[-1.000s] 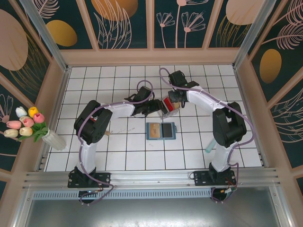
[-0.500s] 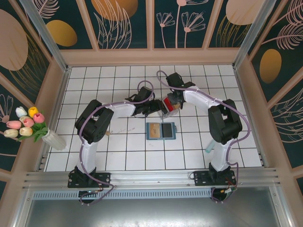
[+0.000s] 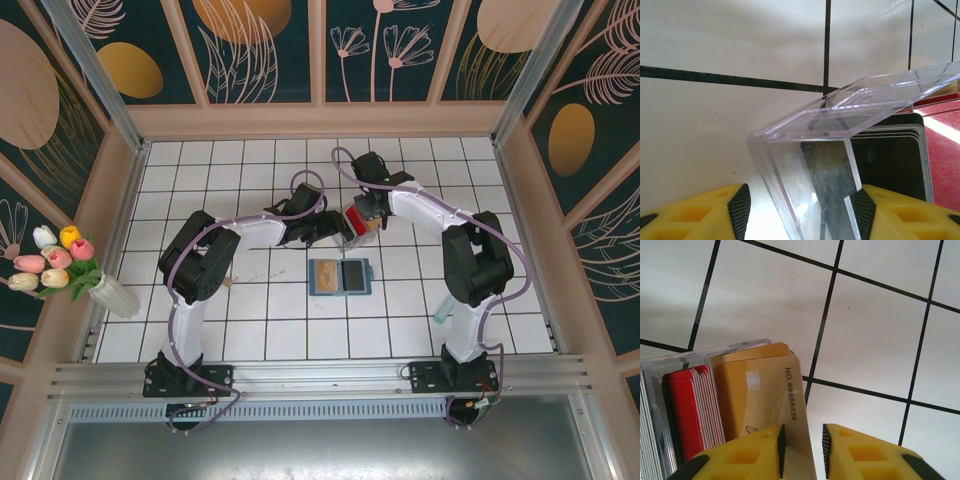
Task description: Put the credit cards into the card holder
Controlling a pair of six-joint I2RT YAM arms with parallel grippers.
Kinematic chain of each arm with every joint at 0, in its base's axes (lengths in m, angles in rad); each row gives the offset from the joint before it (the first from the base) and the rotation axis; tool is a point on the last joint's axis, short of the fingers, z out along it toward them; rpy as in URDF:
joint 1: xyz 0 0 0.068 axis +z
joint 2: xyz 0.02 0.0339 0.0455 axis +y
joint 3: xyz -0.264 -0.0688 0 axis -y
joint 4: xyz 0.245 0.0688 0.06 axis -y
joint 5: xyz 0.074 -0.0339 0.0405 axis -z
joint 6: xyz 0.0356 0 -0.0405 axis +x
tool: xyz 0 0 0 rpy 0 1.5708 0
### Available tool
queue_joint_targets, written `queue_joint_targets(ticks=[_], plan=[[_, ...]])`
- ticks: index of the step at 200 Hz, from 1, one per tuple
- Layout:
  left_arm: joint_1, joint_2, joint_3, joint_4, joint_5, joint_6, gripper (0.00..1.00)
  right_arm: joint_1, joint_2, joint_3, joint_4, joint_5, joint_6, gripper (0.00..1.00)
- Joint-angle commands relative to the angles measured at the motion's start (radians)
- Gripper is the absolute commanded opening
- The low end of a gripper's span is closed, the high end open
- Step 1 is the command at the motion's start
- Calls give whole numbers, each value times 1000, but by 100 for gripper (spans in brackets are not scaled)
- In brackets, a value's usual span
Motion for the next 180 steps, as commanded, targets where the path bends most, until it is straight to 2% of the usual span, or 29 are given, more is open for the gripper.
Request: queue_joint_targets(ticks=[1,37,99,109,180], plan=[[9,20,-3,-7,-1,16,59,0,-35,36,-38,18,-2,21],[9,23,0,-10,2,21,59,0,-33,36,-39,5,-2,13],[8,21,-2,-15,0,22,59,7,-60,64,-60,3,7,5],[9,20,-3,-14,0,22,59,9,-68,66,-61,-15,11,0],[9,-11,-2,-17,-7,34,60,10,-108,44,-45,-111,66,0]])
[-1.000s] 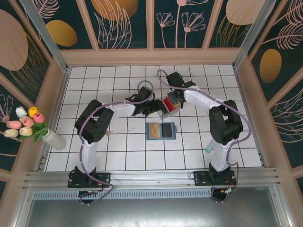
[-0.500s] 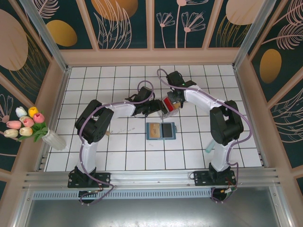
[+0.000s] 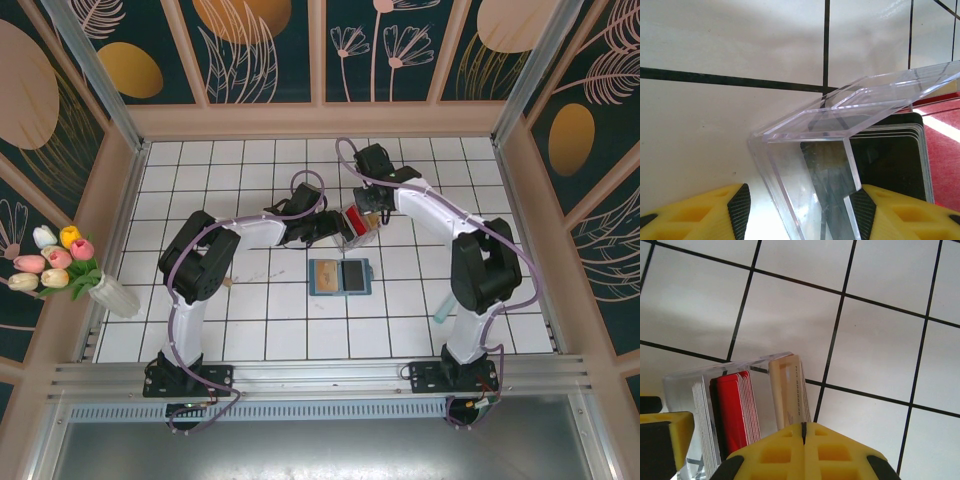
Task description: Put the credit cards into the card holder
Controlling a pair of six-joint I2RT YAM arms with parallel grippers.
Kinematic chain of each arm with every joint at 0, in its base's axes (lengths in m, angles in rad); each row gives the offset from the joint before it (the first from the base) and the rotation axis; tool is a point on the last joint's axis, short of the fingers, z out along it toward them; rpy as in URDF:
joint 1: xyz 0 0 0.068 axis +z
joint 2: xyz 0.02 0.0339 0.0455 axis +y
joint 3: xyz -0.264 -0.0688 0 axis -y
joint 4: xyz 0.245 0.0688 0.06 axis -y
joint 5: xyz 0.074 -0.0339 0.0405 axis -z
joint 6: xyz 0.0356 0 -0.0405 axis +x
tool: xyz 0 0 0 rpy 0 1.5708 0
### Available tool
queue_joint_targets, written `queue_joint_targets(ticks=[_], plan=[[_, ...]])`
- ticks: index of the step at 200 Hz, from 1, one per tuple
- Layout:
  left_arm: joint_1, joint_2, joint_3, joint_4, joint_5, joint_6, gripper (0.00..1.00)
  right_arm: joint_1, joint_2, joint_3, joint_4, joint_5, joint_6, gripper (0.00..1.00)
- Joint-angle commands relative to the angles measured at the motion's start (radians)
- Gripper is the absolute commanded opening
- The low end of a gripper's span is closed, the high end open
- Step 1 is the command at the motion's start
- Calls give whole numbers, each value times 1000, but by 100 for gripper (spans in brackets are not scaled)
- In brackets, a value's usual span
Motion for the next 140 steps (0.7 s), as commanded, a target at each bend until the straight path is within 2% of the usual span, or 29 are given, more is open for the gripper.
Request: queue_joint_targets(ticks=[1,69,104,120,140], plan=[[10,-12,-2,-17,-7,25,60,6,-41,12,-17,-42,36,0],[9,-109,-53,21,-25,23,60,4,-98,36,-13,-141,94,0],[11,-209,-105,74,-38,4,65,-4,-187,-11,31,-215,140,0],[21,-261,-143,151,6,-23,70,-18,-233,-41,64,-275,172,0],[63,-323,-248,412,142,-129,76,-56,-294,-83,119,-403,219,0]])
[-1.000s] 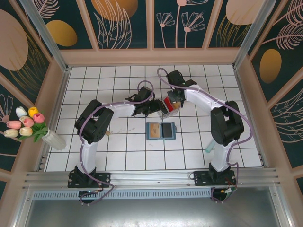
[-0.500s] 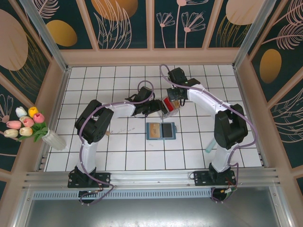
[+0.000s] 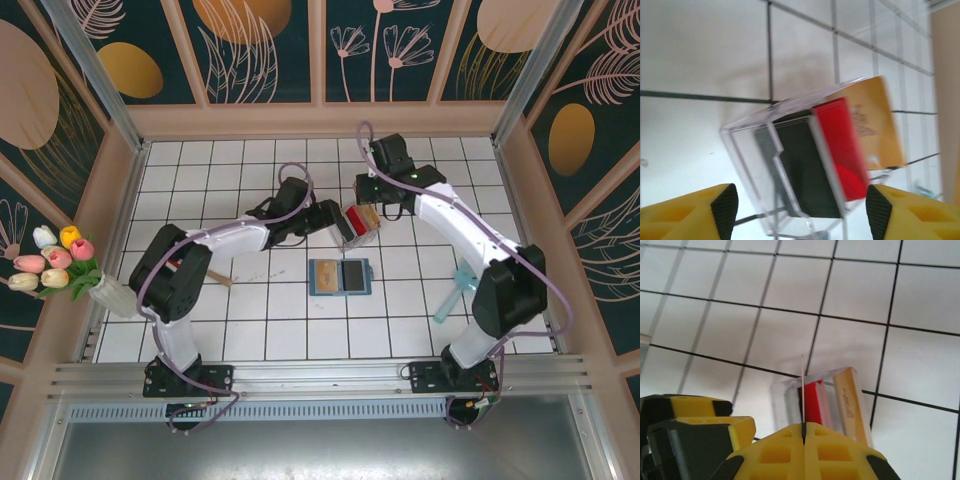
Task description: Put the credit cards into the card holder
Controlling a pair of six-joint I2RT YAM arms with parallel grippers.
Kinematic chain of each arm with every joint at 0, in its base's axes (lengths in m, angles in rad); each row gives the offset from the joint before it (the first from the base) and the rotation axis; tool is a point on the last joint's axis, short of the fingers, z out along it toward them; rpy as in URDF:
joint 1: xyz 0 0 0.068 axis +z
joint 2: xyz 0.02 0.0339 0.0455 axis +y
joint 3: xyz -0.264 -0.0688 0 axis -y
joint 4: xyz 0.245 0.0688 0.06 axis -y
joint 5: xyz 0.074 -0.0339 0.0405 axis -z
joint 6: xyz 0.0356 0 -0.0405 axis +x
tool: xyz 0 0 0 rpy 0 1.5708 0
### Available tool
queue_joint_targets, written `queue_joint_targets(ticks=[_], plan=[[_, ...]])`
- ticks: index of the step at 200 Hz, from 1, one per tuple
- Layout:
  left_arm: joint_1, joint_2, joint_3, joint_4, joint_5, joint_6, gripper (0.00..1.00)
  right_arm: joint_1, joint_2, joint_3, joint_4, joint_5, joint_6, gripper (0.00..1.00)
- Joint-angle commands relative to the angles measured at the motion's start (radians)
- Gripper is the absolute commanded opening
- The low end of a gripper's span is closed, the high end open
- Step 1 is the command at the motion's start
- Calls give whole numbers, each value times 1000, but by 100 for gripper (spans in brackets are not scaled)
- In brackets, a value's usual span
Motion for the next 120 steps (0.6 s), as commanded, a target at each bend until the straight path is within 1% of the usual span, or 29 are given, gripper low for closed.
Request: queue_joint_targets(ticks=[1,18,36,54,77,80,87,110,120], plan=[[50,-83,-100,303,136,-110,76,-42,-78,-49,75,-170,80,0],[85,-94,-152,526,246,-205,78,-79,-124,-86,131,-287,124,0],[107,-70,-175,696,358,-282,79,-115,-162,-120,187,-393,167,0],[112,-40,-171,835,406,-351,78,-150,-185,-152,239,-493,211,0],[110,-4,-164,941,463,-403,78,-175,-206,-192,309,-575,269,0],[110,2,-138,952,469,-410,77,-178,-207,-195,319,-586,274,0],[111,10,-134,977,474,-427,77,-183,-209,-205,338,-609,292,0],[109,34,-118,1011,496,-451,75,-185,-206,-227,403,-679,335,0],[110,45,-112,1036,510,-466,72,-185,-202,-233,421,-692,350,0]])
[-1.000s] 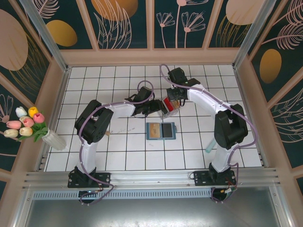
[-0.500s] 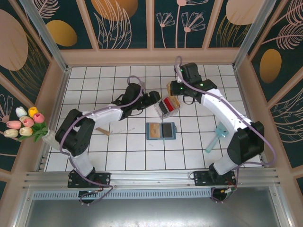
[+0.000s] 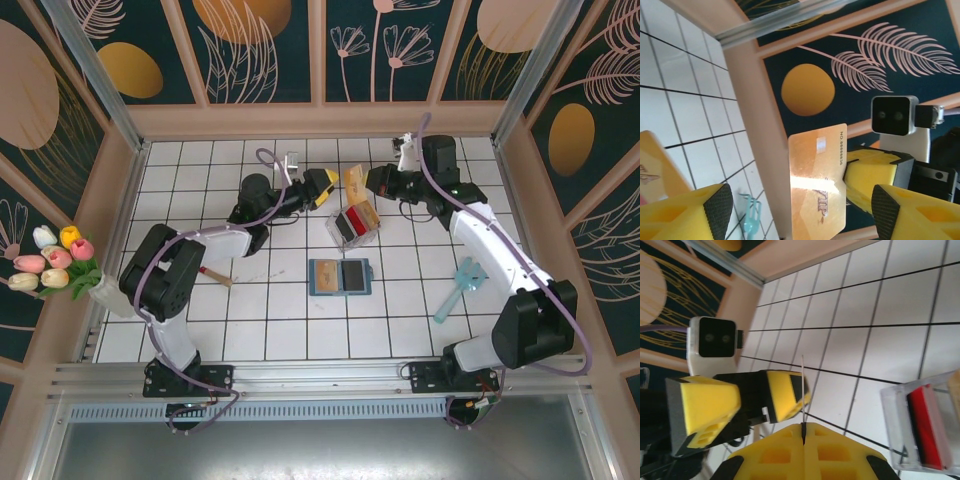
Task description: Put the credit cards into the card holder
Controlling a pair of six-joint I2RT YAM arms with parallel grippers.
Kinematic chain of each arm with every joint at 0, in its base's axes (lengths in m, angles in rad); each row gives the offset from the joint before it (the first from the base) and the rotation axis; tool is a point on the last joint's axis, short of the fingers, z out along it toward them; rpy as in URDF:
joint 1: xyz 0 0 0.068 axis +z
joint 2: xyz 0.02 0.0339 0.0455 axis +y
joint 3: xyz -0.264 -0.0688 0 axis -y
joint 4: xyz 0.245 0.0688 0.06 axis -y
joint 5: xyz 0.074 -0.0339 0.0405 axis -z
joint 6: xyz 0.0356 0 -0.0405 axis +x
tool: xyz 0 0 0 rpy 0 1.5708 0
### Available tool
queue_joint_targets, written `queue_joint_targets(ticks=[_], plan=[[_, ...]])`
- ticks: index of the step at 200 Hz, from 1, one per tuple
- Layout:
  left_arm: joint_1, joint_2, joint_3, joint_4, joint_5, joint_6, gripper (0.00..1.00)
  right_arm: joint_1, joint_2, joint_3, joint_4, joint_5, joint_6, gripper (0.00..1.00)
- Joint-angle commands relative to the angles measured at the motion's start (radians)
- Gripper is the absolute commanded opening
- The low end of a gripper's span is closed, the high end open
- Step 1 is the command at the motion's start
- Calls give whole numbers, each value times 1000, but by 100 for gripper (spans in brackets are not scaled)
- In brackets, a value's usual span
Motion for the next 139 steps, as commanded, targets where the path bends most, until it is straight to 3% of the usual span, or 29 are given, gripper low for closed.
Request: queue_joint_targets(ticks=[1,23,66,94,108,139], plan=[[-2,32,36,152,73,-67,72,-6,-22,-24,124,-122,74,0],[-2,36,34,192,79,-86,63,-7,-18,-34,158,-154,90,0],[-3,34,21,262,79,-118,25,-13,10,-44,167,-170,99,0],[-2,43,15,321,83,-155,7,-17,14,-61,187,-188,105,0],[-3,45,9,338,81,-170,2,-19,11,-75,213,-221,105,6],[-2,47,4,362,84,-194,1,-20,15,-85,242,-317,90,20]])
